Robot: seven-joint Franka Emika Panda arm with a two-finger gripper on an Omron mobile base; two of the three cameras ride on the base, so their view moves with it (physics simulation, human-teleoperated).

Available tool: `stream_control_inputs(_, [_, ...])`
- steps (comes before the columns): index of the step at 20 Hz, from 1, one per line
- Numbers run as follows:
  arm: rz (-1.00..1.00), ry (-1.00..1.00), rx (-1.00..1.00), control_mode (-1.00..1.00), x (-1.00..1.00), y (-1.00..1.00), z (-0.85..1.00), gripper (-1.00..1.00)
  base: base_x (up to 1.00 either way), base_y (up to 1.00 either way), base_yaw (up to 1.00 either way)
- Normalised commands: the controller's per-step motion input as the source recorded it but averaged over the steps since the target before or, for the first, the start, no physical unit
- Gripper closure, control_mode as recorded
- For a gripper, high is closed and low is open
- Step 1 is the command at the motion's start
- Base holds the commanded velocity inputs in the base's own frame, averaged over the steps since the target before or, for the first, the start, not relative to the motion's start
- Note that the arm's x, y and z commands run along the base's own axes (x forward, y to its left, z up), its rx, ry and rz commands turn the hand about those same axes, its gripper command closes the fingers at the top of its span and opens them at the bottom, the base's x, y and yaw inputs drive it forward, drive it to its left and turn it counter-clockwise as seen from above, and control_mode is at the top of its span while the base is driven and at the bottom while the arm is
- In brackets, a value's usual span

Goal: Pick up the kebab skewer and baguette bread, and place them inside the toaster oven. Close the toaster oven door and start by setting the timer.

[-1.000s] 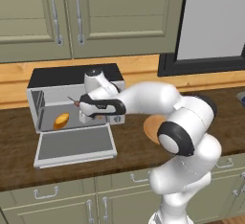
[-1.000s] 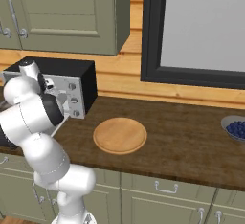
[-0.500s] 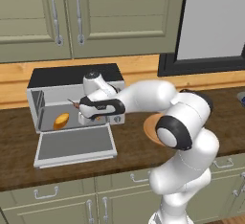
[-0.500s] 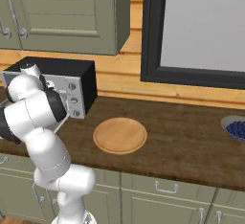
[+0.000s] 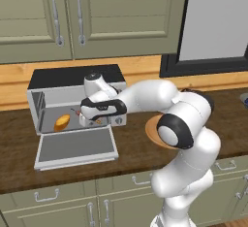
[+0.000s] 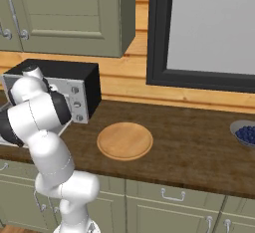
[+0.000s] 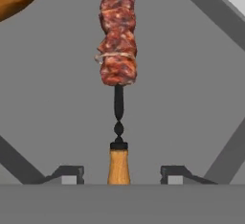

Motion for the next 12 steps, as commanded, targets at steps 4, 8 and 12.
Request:
stream_control_inputs(4, [0.00,0.00,0.00,-1.00,0.01,0.00,-0.01,-1.00,0.00,0.00,0.00])
stream_control_inputs(8, [0.00,-0.04,0.01,-1.00,-0.36,0.07,0.38,-1.00,0.00,0.00,0.00])
stream_control_inputs(12, [-0.01,-0.11,0.04,-1.00,-0.98,0.12,0.54,-1.00,0.00,0.00,0.00])
